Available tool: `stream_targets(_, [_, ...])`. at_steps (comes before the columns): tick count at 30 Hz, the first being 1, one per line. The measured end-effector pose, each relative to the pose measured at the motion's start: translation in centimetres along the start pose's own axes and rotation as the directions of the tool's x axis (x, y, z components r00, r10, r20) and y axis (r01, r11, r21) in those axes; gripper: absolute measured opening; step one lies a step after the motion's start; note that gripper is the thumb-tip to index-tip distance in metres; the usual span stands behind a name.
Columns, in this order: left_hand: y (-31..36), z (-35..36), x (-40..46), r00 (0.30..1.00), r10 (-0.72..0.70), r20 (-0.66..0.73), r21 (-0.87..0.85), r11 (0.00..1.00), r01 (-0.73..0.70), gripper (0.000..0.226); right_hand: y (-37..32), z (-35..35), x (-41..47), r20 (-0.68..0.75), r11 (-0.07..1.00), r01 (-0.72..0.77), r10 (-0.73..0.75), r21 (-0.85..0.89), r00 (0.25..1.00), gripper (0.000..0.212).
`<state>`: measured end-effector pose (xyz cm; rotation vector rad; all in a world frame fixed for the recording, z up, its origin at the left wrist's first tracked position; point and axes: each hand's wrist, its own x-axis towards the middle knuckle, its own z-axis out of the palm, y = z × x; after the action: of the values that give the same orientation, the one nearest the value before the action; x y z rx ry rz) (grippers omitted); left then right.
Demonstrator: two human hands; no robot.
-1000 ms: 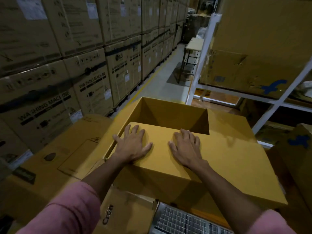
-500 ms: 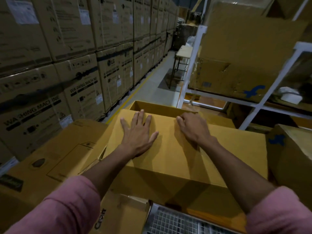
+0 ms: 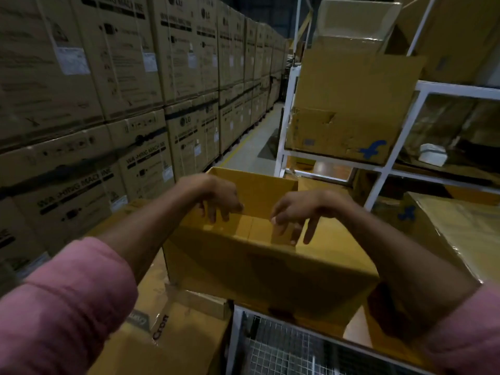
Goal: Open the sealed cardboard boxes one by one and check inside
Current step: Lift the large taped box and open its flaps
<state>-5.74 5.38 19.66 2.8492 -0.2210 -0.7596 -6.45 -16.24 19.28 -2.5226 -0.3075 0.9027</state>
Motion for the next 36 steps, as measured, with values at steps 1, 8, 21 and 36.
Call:
stream_targets(1, [0.2, 1.5, 0.1, 1.0, 0.021, -0.009, 0.023, 1.0, -0.021, 0.038, 0.7, 1.2, 0.5, -0.013, 1.0, 0.011, -0.011, -0.016, 1.0, 0.032])
stream_targets(8, [-1.5, 12.9, 3.6, 0.98, 0.089, -0.177, 0.102, 0.992, -0.072, 0.045, 5.7, 9.9, 4.5, -0.24, 0.979, 0.078, -0.123, -0.19, 0.963, 0.046])
stream_targets(21, [-5.7, 18.9, 8.3, 0.849, 0.297, -0.438, 0.104, 0.954, -0.28, 0.028, 9.4, 15.9, 7.9, -0.425, 0.923, -0.022, -0.155, -0.384, 0.892, 0.033])
stream_targets(36, [-9.0, 17.8, 8.3, 0.815, 0.378, -0.439, 0.163, 0.926, -0.341, 0.013, 6.8, 17.9, 9.0, -0.499, 0.925, -0.006, -0.198, -0.379, 0.844, 0.021])
